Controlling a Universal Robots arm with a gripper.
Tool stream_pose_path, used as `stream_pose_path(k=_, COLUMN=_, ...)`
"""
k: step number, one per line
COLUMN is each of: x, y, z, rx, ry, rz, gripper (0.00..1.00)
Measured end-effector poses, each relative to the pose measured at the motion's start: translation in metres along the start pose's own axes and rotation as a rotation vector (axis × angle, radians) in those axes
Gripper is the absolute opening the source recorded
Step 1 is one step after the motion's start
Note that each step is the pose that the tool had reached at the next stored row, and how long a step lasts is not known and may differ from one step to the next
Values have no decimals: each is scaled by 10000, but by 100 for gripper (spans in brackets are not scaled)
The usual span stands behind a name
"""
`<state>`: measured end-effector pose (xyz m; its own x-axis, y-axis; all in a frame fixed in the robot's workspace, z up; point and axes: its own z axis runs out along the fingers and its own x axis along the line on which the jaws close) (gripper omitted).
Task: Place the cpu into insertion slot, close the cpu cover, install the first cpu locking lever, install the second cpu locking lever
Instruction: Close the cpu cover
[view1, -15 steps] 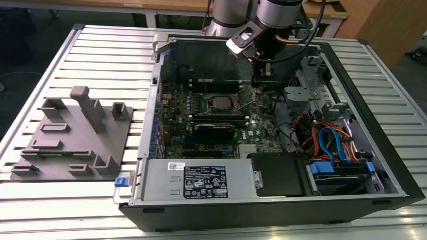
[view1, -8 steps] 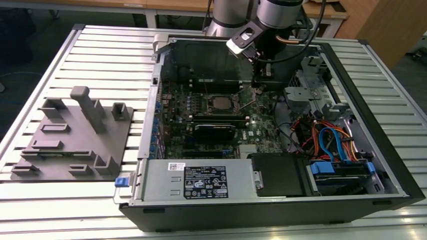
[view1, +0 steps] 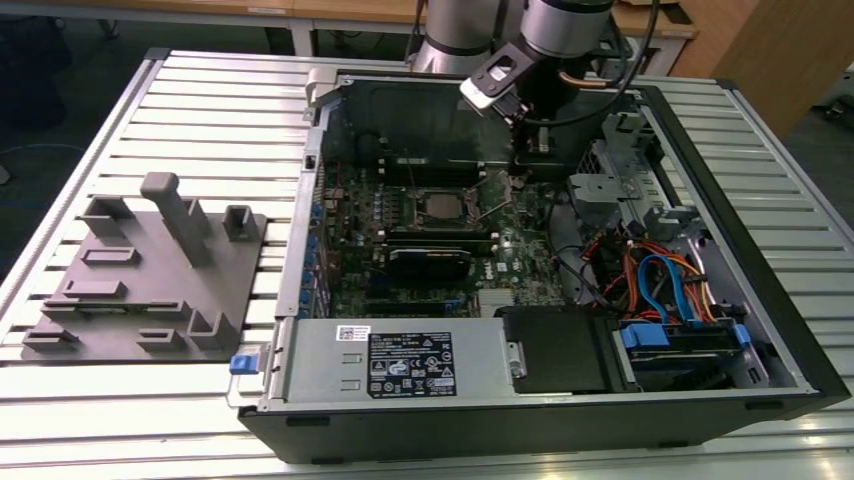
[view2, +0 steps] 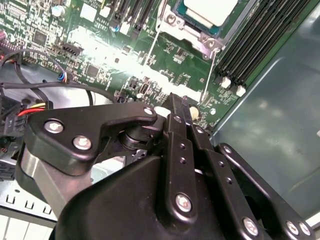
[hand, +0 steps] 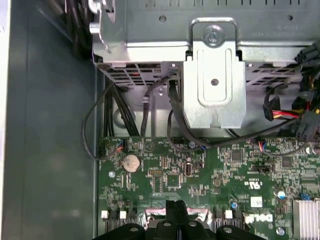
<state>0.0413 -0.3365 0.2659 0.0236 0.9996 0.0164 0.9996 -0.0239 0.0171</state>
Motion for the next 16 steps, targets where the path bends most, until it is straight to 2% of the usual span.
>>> stream_pose_path(k=5, x=2, y=50, z=12, rx=1, ry=-1, rz=0, gripper=10)
stream_pose_path(k=10, x=1, y=55, z=60, rx=0, ry=0, rz=1, gripper=10)
stream_pose_path(k=16, x=1, y=55, z=63, rx=1, ry=-1, rz=1, gripper=10)
